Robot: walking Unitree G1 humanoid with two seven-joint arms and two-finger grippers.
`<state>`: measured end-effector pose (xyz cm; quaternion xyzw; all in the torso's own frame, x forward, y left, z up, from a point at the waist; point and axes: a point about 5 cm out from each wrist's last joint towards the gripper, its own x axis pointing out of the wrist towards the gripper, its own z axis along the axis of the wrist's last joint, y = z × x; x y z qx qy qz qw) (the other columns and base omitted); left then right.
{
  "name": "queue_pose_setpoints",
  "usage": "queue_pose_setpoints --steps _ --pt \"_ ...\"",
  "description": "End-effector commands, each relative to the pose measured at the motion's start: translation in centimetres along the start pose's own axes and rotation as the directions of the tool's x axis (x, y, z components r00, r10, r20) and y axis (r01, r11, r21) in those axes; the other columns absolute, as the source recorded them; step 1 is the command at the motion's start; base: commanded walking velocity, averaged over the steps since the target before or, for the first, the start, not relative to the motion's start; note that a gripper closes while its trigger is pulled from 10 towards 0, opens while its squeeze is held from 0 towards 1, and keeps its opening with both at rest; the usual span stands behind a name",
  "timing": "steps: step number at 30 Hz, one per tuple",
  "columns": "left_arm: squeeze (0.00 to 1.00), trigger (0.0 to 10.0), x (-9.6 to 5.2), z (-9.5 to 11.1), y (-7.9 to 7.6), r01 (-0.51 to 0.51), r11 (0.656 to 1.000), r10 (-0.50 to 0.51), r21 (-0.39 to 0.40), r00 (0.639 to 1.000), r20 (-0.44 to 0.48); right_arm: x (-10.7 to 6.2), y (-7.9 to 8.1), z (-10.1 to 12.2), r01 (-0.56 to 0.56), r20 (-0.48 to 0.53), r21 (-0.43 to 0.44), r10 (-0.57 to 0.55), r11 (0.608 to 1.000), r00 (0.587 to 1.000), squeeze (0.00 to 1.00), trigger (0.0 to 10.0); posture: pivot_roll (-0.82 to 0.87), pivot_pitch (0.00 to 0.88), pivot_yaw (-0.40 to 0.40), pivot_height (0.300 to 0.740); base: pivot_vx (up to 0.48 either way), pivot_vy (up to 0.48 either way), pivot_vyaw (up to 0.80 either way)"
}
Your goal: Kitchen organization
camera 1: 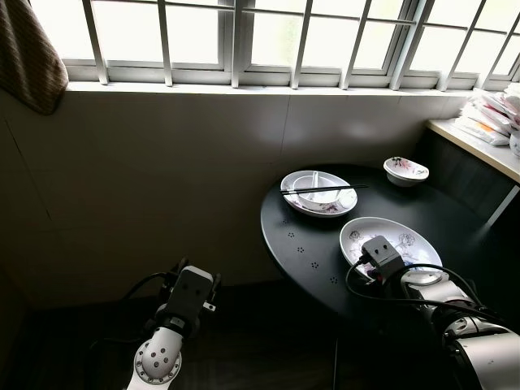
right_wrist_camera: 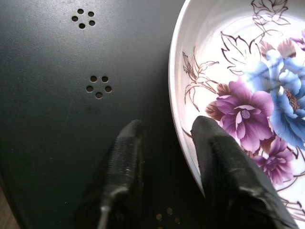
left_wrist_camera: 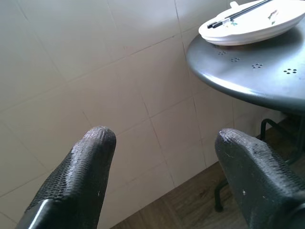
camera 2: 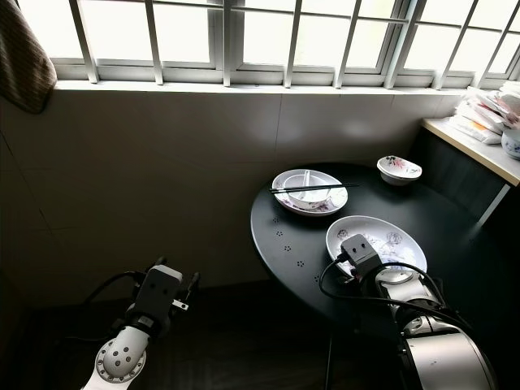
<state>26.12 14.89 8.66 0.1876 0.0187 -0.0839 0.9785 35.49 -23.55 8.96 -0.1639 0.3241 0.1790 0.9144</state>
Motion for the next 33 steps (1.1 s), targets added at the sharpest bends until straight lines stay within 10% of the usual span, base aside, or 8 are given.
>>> queue_pose_setpoints --steps 1,4,6,16,19,23,26,33 --pt "0.0 10.0 0.1 -0.1 -0.4 0.013 1.0 -0.013 -0.013 1.0 -0.013 -0.1 0.0 -0.3 -0.008 -0.015 -0.026 0.008 1.0 1.0 0.0 0.0 0.13 0.0 -0.1 0.74 0.0 0.0 0.0" --pt "0.0 10.0 0.1 -0.2 -0.4 0.012 1.0 -0.012 -0.014 1.0 -0.015 0.2 0.5 0.3 -0.035 -0.015 -0.08 0.034 0.996 0.999 0.0 0.8 0.13 0.0 -0.1 0.74 0.0 0.0 0.0" --pt "0.0 10.0 0.1 -0.2 -0.4 0.012 1.0 -0.012 -0.015 1.0 -0.015 0.3 0.7 0.6 -0.045 -0.016 -0.106 0.044 0.993 0.999 0.0 10.0 0.13 0.0 -0.1 0.74 0.0 0.0 0.0" --pt "0.0 10.0 0.1 -0.2 -0.4 0.01 1.0 -0.01 -0.021 1.0 -0.019 0.5 1.6 2.0 -0.093 0.015 -0.175 0.097 0.98 0.995 0.0 10.0 0.13 0.0 -0.099 0.74 0.0 0.0 0.0" --pt "0.0 10.0 0.1 -0.2 -0.4 0.009 1.0 -0.009 -0.025 1.0 -0.021 0.6 1.7 2.4 -0.102 0.034 -0.165 0.109 0.981 0.994 1.0 10.0 0.12 0.0 -0.101 0.74 0.0 0.0 0.0" --pt "0.0 10.0 0.2 -0.2 -0.4 0.008 1.0 -0.009 -0.029 1.0 -0.022 0.9 2.2 2.1 -0.107 0.009 -0.179 0.11 0.978 0.994 1.0 10.0 0.12 0.0 -0.103 0.74 0.0 0.0 0.0" --pt "0.0 10.0 0.2 -0.2 -0.4 0.007 0.999 -0.008 -0.032 1.0 -0.022 1.0 2.6 1.8 -0.125 -0.004 -0.168 0.126 0.978 0.992 0.0 10.0 0.12 0.0 -0.105 0.74 0.0 0.0 0.0" --pt "0.0 10.0 0.2 -0.2 -0.4 0.005 0.999 -0.006 -0.036 1.0 -0.023 0.8 1.7 0.8 -0.078 -0.046 -0.177 0.07 0.981 0.996 0.0 10.0 0.12 0.0 -0.109 0.74 0.0 0.0 0.0"
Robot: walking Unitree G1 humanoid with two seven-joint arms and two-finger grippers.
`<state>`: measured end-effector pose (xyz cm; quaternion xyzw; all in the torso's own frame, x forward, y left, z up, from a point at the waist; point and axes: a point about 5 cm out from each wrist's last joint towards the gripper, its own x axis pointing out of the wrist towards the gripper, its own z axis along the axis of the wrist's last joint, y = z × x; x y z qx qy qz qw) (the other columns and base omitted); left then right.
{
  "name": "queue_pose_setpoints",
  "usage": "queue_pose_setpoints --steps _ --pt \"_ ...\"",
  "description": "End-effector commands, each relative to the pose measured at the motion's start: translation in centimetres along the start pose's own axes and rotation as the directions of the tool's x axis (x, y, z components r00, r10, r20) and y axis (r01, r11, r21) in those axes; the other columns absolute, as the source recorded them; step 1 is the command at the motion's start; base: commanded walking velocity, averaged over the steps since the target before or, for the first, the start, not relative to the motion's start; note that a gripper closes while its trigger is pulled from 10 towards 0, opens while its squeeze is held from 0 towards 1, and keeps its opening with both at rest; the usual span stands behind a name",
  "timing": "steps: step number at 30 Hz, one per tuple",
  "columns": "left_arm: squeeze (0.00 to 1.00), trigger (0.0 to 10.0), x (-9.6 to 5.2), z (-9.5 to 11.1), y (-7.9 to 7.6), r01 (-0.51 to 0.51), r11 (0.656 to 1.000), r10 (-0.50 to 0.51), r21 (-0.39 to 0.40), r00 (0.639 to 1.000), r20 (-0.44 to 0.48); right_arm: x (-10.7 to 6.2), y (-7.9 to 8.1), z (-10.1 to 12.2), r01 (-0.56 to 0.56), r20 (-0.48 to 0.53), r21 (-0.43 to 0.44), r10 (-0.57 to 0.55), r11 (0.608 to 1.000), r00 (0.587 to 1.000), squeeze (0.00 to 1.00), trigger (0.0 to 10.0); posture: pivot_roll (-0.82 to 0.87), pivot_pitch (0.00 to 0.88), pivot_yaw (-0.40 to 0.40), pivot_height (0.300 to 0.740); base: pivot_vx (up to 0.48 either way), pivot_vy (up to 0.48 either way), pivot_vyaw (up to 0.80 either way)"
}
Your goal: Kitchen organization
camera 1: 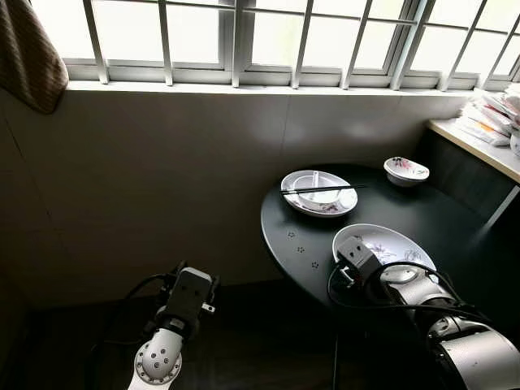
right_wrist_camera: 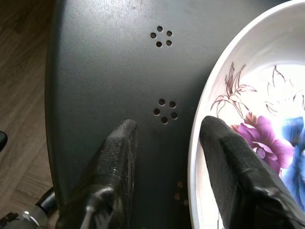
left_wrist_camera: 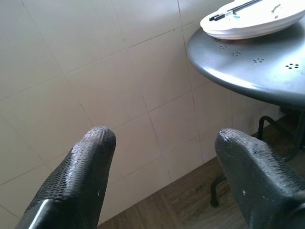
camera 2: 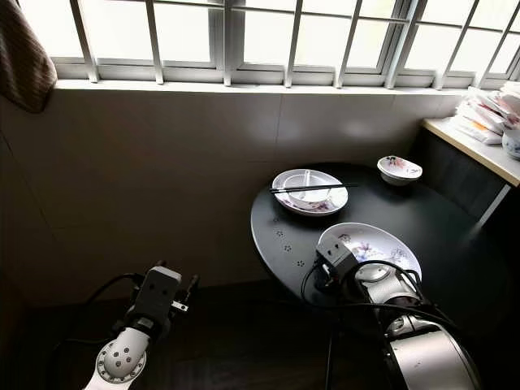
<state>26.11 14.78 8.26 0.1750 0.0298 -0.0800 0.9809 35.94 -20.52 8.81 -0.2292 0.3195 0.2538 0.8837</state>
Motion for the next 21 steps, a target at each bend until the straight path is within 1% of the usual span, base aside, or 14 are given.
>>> queue_pose_setpoints --steps 1,5,9,10,11,12,13,14,15,18,19,21 --pt "0.0 10.0 0.2 0.1 -0.2 0.008 1.0 -0.009 -0.009 1.0 -0.002 -0.5 -0.8 -1.0 0.036 -0.04 0.007 -0.036 0.999 0.999 0.0 10.0 0.12 0.0 -0.109 0.74 0.0 0.0 0.0" --pt "0.0 10.0 0.2 0.1 -0.2 0.007 1.0 -0.007 -0.012 1.0 -0.002 -1.0 -1.4 -2.4 0.083 -0.084 0.045 -0.079 0.996 0.993 0.0 10.0 0.12 0.0 -0.112 0.74 0.0 0.0 0.0" --pt "0.0 10.0 0.2 0.1 -0.2 0.006 1.0 -0.006 -0.013 1.0 -0.002 -1.0 -1.4 -2.8 0.082 -0.089 0.066 -0.076 0.994 0.993 0.0 10.0 0.12 0.0 -0.112 0.74 0.0 0.0 0.0" --pt "0.0 10.0 0.2 0.1 -0.2 0.006 1.0 -0.006 -0.013 1.0 -0.002 -1.0 -1.2 -3.0 0.071 -0.087 0.075 -0.065 0.995 0.994 0.0 6.5 0.12 0.0 -0.109 0.74 0.0 0.0 0.0" --pt "0.0 10.0 0.2 0.1 -0.2 0.006 1.0 -0.006 -0.013 1.0 -0.002 -1.0 -1.2 -3.0 0.071 -0.087 0.075 -0.065 0.995 0.994 0.0 6.5 0.12 0.0 -0.109 0.74 0.0 0.0 0.0" --pt "0.0 10.0 0.2 0.1 -0.2 0.007 1.0 -0.007 -0.013 1.0 -0.002 -0.9 -1.1 -3.0 0.059 -0.08 0.082 -0.052 0.995 0.995 0.0 4.4 0.12 0.0 -0.109 0.74 0.0 0.0 0.0" --pt "0.0 10.0 0.2 0.1 -0.2 0.007 1.0 -0.007 -0.013 1.0 -0.003 -0.9 -1.0 -3.0 0.054 -0.076 0.085 -0.048 0.995 0.996 0.0 3.8 0.12 0.0 -0.109 0.74 0.0 0.0 0.0" --pt "0.0 10.0 0.2 0.1 -0.2 0.007 1.0 -0.007 -0.013 1.0 -0.003 -0.8 -1.0 -3.0 0.051 -0.069 0.09 -0.045 0.995 0.997 0.0 0.4 0.12 0.0 -0.108 0.74 0.0 0.0 0.0" --pt "0.0 10.0 0.2 0.1 -0.2 0.007 1.0 -0.007 -0.012 1.0 -0.003 -0.8 -0.9 -2.9 0.048 -0.058 0.096 -0.042 0.994 0.997 0.0 0.0 0.12 0.0 -0.108 0.74 0.0 0.0 0.0" --pt "0.0 10.0 0.2 0.1 -0.1 0.006 1.0 -0.006 -0.011 1.0 -0.004 -0.7 -0.9 -2.7 0.053 -0.038 0.098 -0.05 0.994 0.998 0.0 0.0 0.12 0.0 -0.108 0.74 0.0 0.0 0.0" --pt "0.0 10.0 0.2 0.1 -0.1 0.005 1.0 -0.006 -0.011 1.0 -0.004 -0.7 -1.0 -2.3 0.071 -0.018 0.074 -0.07 0.995 0.997 0.0 0.0 0.12 0.0 -0.107 0.74 0.0 0.0 0.0" --pt "0.0 10.0 0.2 0.1 -0.1 0.005 1.0 -0.005 -0.011 1.0 -0.005 -0.7 -1.0 -2.1 0.077 -0.01 0.063 -0.076 0.995 0.997 0.0 0.0 0.12 0.0 -0.107 0.74 0.0 0.0 0.0"
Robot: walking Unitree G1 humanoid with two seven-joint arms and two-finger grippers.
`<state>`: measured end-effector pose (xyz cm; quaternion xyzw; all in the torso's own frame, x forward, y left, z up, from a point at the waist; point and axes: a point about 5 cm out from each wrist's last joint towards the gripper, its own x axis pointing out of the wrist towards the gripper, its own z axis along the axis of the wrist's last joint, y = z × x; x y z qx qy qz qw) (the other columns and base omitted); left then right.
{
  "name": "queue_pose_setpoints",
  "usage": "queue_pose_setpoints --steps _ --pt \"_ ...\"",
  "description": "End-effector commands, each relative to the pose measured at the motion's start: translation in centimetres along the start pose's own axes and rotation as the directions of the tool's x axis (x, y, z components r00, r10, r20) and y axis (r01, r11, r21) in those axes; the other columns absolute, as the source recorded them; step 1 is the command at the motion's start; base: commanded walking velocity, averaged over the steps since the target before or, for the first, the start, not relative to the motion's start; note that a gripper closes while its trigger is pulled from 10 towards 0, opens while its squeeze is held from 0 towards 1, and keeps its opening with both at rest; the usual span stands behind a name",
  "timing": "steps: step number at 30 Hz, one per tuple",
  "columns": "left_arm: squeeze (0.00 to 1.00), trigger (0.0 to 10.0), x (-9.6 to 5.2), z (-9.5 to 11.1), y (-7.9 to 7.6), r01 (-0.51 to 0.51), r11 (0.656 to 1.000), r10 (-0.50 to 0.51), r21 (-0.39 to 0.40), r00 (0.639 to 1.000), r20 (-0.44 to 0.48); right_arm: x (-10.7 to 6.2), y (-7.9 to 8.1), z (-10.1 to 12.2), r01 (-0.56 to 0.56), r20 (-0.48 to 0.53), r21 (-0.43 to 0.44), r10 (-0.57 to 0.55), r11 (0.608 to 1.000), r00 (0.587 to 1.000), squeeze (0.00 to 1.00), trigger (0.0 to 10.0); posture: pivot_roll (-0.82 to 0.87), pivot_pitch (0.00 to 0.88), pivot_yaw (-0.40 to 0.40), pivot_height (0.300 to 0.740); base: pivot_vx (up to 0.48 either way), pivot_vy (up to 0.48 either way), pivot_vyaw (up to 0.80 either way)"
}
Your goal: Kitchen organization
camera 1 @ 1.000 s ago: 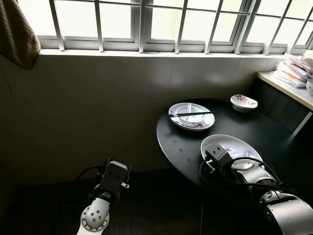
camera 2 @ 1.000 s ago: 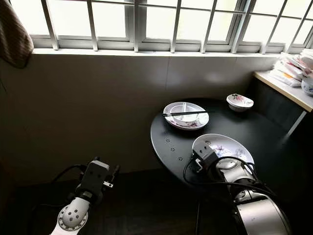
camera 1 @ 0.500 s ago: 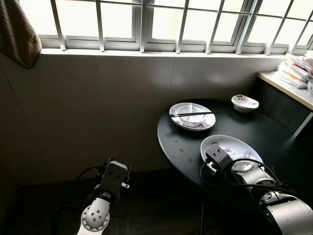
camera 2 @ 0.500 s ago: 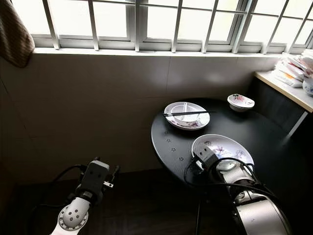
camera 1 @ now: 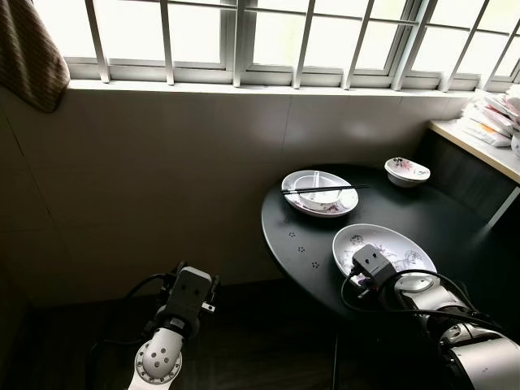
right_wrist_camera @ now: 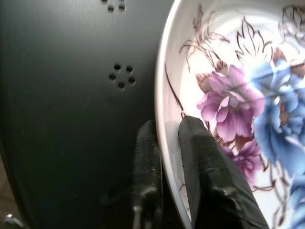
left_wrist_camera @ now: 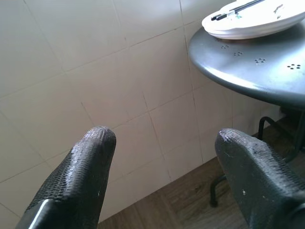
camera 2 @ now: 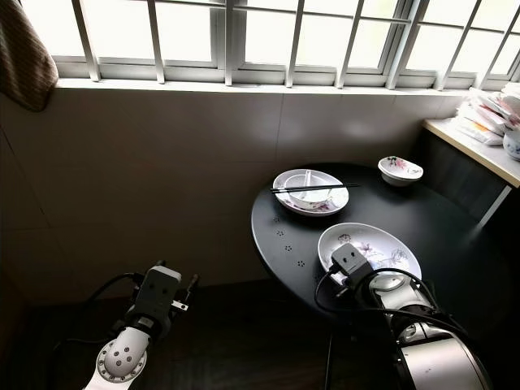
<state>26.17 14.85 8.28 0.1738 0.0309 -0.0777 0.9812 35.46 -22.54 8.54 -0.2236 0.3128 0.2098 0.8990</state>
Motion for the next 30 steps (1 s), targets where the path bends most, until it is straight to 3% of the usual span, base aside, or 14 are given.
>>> queue_pose_setpoints --steps 1,6,13,18,21,22,23,24,26,30 --pt "0.0 10.0 0.2 0.1 -0.1 0.009 1.0 -0.009 -0.008 1.0 -0.002 0.1 0.2 -0.4 -0.003 -0.006 0.011 0.003 1.0 1.0 0.0 0.0 0.12 0.0 -0.107 0.74 0.0 0.0 0.0" --pt "0.0 10.0 0.2 0.1 -0.1 0.008 1.0 -0.008 -0.008 1.0 -0.004 0.4 0.3 0.8 0.085 0.035 -0.094 -0.082 0.992 0.996 0.0 0.0 0.12 0.0 -0.106 0.74 0.0 0.0 0.0" --pt "0.0 10.0 0.1 0.1 -0.2 0.005 1.0 -0.005 -0.014 1.0 -0.002 0.4 0.0 2.8 0.313 0.165 -0.202 -0.283 0.928 0.945 0.0 0.0 0.12 0.0 -0.105 0.74 0.0 0.0 0.0" --pt "0.0 10.0 0.2 0.2 -0.2 0.001 1.0 -0.001 -0.028 1.0 0.008 -0.4 -0.7 4.7 0.472 0.305 -0.197 -0.404 0.859 0.862 0.0 0.0 0.11 0.0 -0.106 0.74 0.0 0.0 0.0" --pt "0.0 10.0 0.1 0.4 -0.1 -0.01 0.999 0.011 -0.042 1.0 0.019 -1.2 -0.7 6.7 0.565 0.455 -0.167 -0.446 0.808 0.771 0.0 0.0 0.11 0.0 -0.108 0.74 0.0 0.0 0.0" --pt "0.0 10.0 0.1 0.4 -0.1 -0.012 0.999 0.013 -0.042 1.0 0.019 -1.5 -0.6 7.3 0.585 0.497 -0.163 -0.446 0.794 0.744 0.0 0.0 0.11 0.0 -0.108 0.74 0.0 0.0 0.0" --pt "0.0 10.0 0.1 0.4 0.0 -0.018 0.999 0.019 -0.041 1.0 0.022 -2.0 0.3 8.7 0.586 0.601 -0.143 -0.401 0.798 0.692 0.0 0.0 0.11 0.0 -0.108 0.74 0.0 0.0 0.0" --pt "0.0 10.0 0.1 0.4 0.0 -0.019 0.999 0.02 -0.04 1.0 0.024 -2.1 0.6 9.0 0.583 0.626 -0.141 -0.384 0.801 0.679 0.0 0.0 0.11 0.0 -0.108 0.74 0.0 0.0 0.0" --pt "0.0 10.0 0.1 0.5 0.1 -0.031 0.999 0.032 -0.038 0.999 0.028 -2.8 2.8 10.9 0.55 0.747 -0.141 -0.277 0.823 0.605 0.0 0.0 0.11 0.0 -0.108 0.74 0.0 0.0 0.0" --pt "0.0 10.0 0.0 0.6 0.7 -0.067 0.997 0.068 -0.023 0.997 0.034 -3.0 5.4 11.9 0.494 0.809 -0.194 -0.147 0.848 0.569 0.0 0.0 0.11 0.0 -0.106 0.74 0.0 0.0 0.29"
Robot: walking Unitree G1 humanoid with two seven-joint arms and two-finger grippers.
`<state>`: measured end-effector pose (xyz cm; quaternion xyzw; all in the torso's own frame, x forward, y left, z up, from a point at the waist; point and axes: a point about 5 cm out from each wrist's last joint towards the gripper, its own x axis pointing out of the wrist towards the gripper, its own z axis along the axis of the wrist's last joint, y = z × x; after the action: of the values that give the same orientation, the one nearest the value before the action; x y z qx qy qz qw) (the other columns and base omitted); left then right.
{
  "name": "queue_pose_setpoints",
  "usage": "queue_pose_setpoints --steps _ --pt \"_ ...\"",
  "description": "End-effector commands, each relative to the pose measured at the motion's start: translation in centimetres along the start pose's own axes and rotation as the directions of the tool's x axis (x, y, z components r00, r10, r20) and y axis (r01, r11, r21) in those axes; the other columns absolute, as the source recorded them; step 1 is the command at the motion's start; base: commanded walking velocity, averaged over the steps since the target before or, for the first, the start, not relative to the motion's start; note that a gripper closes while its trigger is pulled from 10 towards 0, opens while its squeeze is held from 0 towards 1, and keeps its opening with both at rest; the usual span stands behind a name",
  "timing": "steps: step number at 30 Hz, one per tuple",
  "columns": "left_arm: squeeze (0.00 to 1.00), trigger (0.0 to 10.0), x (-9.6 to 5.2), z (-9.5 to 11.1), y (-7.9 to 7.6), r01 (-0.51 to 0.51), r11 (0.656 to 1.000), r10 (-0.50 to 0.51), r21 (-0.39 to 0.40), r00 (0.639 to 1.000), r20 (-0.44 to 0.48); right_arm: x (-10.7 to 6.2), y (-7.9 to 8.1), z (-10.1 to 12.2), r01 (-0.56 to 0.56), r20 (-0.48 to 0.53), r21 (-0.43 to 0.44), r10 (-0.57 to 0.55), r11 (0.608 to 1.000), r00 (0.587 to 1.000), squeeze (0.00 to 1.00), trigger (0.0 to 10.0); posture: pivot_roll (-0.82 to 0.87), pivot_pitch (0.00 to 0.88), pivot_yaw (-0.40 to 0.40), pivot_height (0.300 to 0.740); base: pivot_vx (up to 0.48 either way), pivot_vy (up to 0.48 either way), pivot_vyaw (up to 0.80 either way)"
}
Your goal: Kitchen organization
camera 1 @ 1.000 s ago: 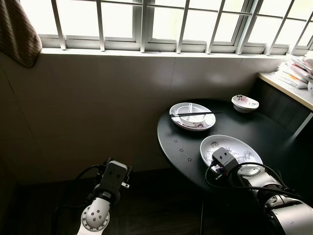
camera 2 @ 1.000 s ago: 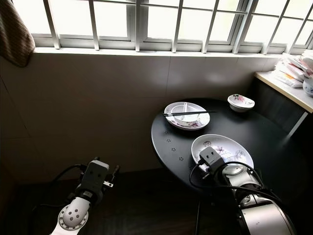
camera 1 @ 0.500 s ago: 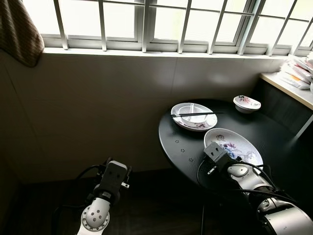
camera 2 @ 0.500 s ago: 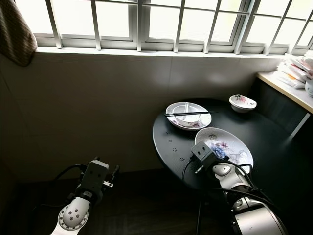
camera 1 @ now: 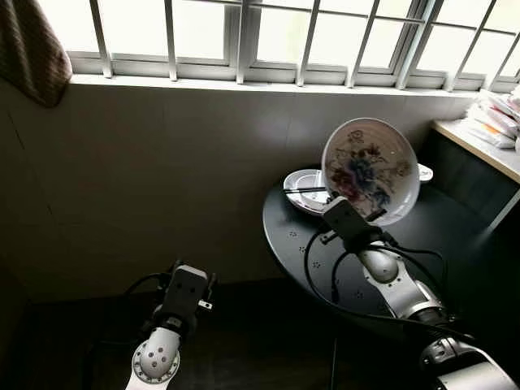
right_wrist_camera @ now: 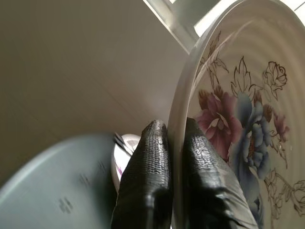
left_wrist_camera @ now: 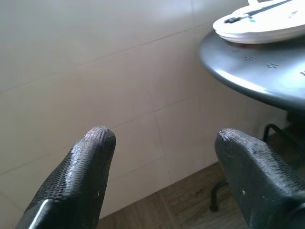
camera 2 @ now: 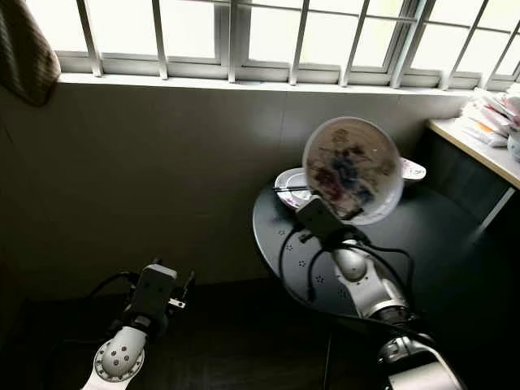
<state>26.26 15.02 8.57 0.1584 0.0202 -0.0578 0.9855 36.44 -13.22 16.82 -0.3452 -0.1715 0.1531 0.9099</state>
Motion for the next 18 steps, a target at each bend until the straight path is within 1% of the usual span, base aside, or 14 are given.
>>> queue_pose_setpoints --steps 1,3,6,7,8,10,11,13,15,16,17,18 --pt "0.0 10.0 -0.1 0.4 0.8 -0.038 0.999 0.037 0.022 0.999 0.02 0.0 0.9 1.5 -0.054 0.098 0.0 0.054 0.999 0.994 0.0 0.0 0.11 0.0 -0.106 0.74 0.0 0.0 0.8" --pt "0.0 10.0 -0.3 0.3 1.3 -0.053 0.998 0.052 0.038 0.998 0.022 -0.2 1.8 2.2 -0.101 0.146 -0.006 0.101 0.995 0.984 0.0 0.0 0.11 0.0 -0.106 0.74 0.0 0.0 0.8" --pt "0.0 10.0 -0.7 0.1 1.9 -0.064 0.997 0.064 0.042 0.998 0.016 -0.5 2.5 3.0 -0.121 0.204 -0.014 0.122 0.993 0.971 0.0 0.0 0.12 0.0 -0.105 0.74 0.0 0.0 0.8" --pt "0.0 10.0 -1.0 0.0 2.3 -0.07 0.996 0.07 0.053 0.997 0.012 -0.8 3.1 3.8 -0.151 0.255 -0.027 0.153 0.988 0.955 0.0 0.0 0.12 0.0 -0.105 0.74 0.0 0.0 0.8" --pt "0.0 10.0 -1.1 -0.1 2.3 -0.071 0.995 0.07 0.074 0.997 0.016 -1.0 3.5 4.2 -0.172 0.28 -0.034 0.174 0.985 0.944 0.0 0.0 0.12 0.0 -0.105 0.74 0.0 0.0 0.8" --pt "0.0 10.0 -1.4 -0.2 2.4 -0.084 0.987 0.082 0.14 0.996 0.016 -1.1 3.9 4.8 -0.201 0.309 -0.046 0.206 0.978 0.929 0.0 0.0 0.12 0.0 -0.105 0.74 0.0 0.0 0.8" --pt "0.0 10.0 -1.4 -0.2 2.4 -0.087 0.984 0.086 0.156 0.996 0.017 -1.1 4.0 4.9 -0.208 0.313 -0.049 0.213 0.977 0.926 0.0 0.0 0.12 0.0 -0.105 0.74 0.0 0.0 0.8" --pt "0.0 10.0 -1.8 0.0 2.4 -0.131 0.973 0.122 0.192 0.991 0.057 -1.3 4.3 5.0 -0.234 0.322 -0.044 0.235 0.971 0.917 0.0 0.0 0.12 0.0 -0.108 0.74 0.0 0.0 0.8" --pt "0.0 10.0 -2.3 -0.1 2.3 -0.141 0.962 0.13 0.236 0.99 0.059 -1.5 4.9 5.0 -0.269 0.323 -0.026 0.263 0.963 0.909 0.0 0.0 0.13 0.0 -0.109 0.74 0.0 0.0 0.8" --pt "0.0 10.0 -2.7 -0.4 2.3 -0.137 0.96 0.135 0.243 0.991 0.027 -1.6 5.4 4.8 -0.295 0.312 -0.005 0.282 0.955 0.907 0.0 0.0 0.13 0.0 -0.108 0.74 0.0 0.0 0.8" --pt "0.0 10.0 -3.0 -0.8 2.4 -0.136 0.963 0.14 0.232 0.99 -0.002 -1.8 5.7 4.6 -0.314 0.301 0.011 0.296 0.95 0.907 0.0 0.0 0.14 0.0 -0.107 0.74 0.0 0.0 0.8" --pt "0.0 10.0 -3.7 -1.8 2.4 -0.157 0.968 0.171 0.195 0.984 -0.058 -2.0 6.2 4.3 -0.331 0.284 0.022 0.312 0.943 0.907 0.0 0.0 0.14 0.0 -0.104 0.74 0.0 0.0 0.8"
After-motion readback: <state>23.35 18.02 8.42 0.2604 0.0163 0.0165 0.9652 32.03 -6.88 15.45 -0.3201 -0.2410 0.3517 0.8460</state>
